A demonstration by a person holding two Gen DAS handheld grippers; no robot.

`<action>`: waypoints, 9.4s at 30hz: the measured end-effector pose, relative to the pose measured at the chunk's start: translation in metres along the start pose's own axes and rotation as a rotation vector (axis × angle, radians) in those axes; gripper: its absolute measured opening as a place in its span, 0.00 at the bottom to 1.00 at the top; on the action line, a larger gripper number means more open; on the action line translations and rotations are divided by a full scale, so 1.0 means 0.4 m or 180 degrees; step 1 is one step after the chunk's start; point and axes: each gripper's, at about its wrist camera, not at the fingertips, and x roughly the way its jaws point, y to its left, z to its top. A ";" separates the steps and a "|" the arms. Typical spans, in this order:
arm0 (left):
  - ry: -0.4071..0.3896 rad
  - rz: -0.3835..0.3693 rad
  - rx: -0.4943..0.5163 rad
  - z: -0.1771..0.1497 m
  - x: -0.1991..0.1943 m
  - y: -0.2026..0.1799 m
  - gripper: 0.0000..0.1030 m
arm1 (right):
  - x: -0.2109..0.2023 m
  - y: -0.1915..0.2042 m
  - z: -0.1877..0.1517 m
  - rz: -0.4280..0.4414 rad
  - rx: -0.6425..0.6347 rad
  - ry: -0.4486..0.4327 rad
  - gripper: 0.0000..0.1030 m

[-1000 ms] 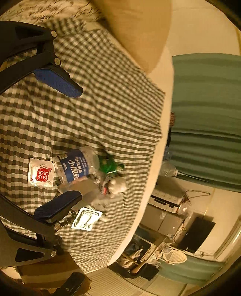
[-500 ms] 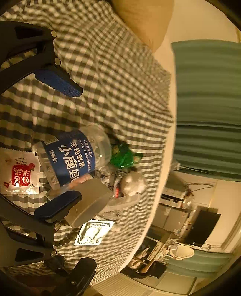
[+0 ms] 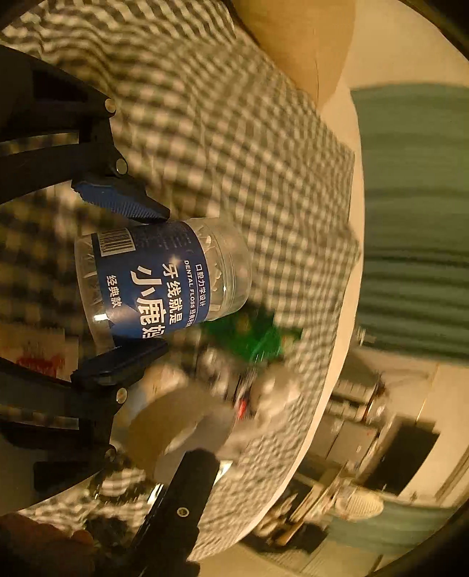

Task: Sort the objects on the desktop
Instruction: 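Grasp the blue-labelled floss jar with the left tool while the right tool grasps the tape roll, then carry floss jar and tape roll to the cardboard box and release them, then reach the left tool toward the red-printed sachet while the right tool approaches the sunglasses, then grasp the sachet with the left tool while the right tool grasps the sunglasses, then carry sachet and sunglasses to the cardboard box and open both tools, then grasp the blue floral tissue pack with the left tool while the right tool grasps the bead bracelet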

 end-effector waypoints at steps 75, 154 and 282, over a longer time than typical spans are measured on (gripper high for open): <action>0.0773 -0.0381 0.0705 -0.244 -0.163 -0.222 0.68 | -0.656 -0.176 -0.109 -0.0711 0.0298 -0.0980 0.80; 0.0430 -0.0259 0.0205 -0.151 0.004 -0.143 1.00 | -0.265 -0.262 -0.101 -0.1530 0.0543 -0.0126 1.00; 0.0474 -0.0578 -0.0247 -0.014 0.102 -0.205 0.72 | -0.099 -0.210 -0.075 -0.0767 -0.0006 0.0358 0.46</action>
